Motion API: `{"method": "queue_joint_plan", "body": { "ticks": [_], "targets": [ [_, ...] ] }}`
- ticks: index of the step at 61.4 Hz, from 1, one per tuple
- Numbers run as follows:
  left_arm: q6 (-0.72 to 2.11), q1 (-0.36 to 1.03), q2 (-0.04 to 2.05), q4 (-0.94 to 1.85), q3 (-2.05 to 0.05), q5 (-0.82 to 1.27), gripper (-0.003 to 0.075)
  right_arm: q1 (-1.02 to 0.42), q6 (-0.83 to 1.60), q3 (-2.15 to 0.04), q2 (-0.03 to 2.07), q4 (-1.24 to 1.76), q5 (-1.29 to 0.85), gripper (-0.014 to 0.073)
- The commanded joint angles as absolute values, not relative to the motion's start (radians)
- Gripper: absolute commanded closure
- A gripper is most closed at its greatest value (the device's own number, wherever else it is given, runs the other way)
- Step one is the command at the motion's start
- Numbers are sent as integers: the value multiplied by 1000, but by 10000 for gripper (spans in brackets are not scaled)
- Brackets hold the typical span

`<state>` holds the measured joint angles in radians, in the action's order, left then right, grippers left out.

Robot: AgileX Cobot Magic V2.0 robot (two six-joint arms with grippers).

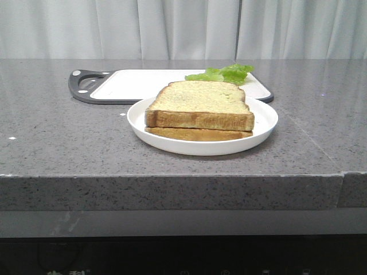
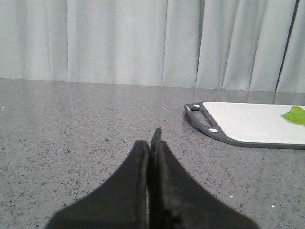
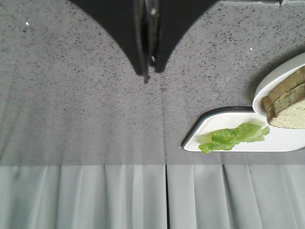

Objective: Left arm grabs bread, right arm adds lettuce

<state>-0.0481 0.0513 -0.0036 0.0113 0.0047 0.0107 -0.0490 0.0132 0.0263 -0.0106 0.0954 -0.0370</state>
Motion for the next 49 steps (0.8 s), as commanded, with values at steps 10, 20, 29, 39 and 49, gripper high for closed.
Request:
{"method": "queue_joint_plan", "body": {
  "ticks": [10, 20, 29, 39, 49],
  "targets": [
    [-47, 49, -22, 17, 11, -71, 741, -45, 14, 24, -31, 84, 43, 711],
    [-47, 49, -22, 17, 11, -71, 741, -45, 14, 24, -31, 84, 43, 711],
    [-47, 49, -22, 17, 11, -71, 741, -45, 14, 24, -31, 84, 43, 711],
    [-47, 49, -22, 17, 11, -71, 741, -45, 14, 24, -31, 84, 43, 711],
    [-47, 49, -22, 17, 11, -81, 741, -45, 14, 24, -31, 84, 48, 711]
  ]
}}
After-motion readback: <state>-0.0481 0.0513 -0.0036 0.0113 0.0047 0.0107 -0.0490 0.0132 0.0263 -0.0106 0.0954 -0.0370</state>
